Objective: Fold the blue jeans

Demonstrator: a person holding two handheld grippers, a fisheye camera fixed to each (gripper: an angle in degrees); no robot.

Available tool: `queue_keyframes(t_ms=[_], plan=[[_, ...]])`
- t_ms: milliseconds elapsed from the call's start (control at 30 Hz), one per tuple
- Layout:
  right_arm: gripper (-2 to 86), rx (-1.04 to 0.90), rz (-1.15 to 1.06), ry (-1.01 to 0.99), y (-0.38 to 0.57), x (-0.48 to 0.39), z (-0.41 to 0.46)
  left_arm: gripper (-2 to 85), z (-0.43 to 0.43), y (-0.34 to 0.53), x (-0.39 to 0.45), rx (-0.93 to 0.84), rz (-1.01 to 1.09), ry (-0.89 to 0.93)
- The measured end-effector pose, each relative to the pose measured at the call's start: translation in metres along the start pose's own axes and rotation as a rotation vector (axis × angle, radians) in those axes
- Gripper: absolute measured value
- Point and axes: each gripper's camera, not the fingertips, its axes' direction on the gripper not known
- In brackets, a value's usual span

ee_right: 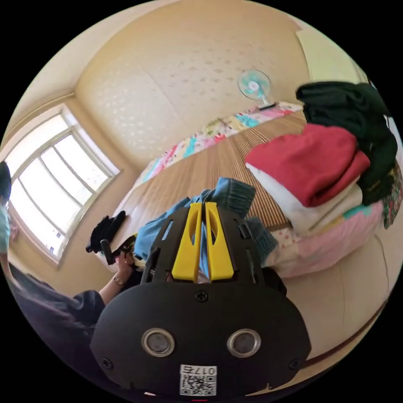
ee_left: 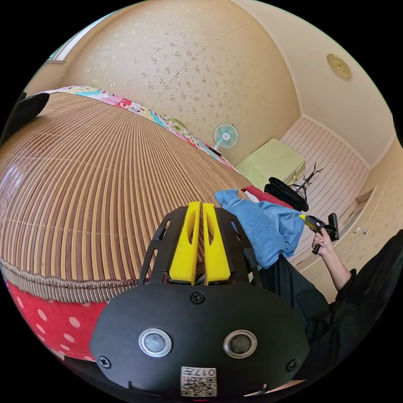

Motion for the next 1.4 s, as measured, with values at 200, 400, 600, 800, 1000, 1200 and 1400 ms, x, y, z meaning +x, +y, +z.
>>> queue_keyframes(t_ms=[200,400,600,800,1000,1200,1400], plan=[[1.1,-0.079,-0.156,0.081,0.054,0.034,-0.079,-1.0,0.013,0.015,0.001,0.005,-0.006,-0.005],[0.9,-0.473,-0.031,-0.181,0.168,0.117,-0.08,-0.9,0.027,0.031,0.005,0.013,-0.024,-0.008],[1.9,-0.358,0.116,-0.477,0.205,0.177,-0.104,2.9,0.041,0.046,0.022,-0.01,-0.065,-0.055],[3.4,-0.441,0.14,-0.612,0.205,0.203,-0.122,8.9,0.071,0.021,0.147,-0.085,0.129,0.017],[14.2,-0.313,0.34,-0.778,0.207,0.233,-0.137,12.1,0.272,0.013,0.329,-0.757,0.406,0.383],[18.4,-0.182,0.55,-0.892,0.217,0.237,-0.14,13.6,0.422,0.083,0.462,-1.051,0.685,0.203],[19.7,-0.399,0.678,-0.802,0.21,0.207,-0.114,12.3,0.435,0.171,0.495,-1.178,0.76,-0.043]])
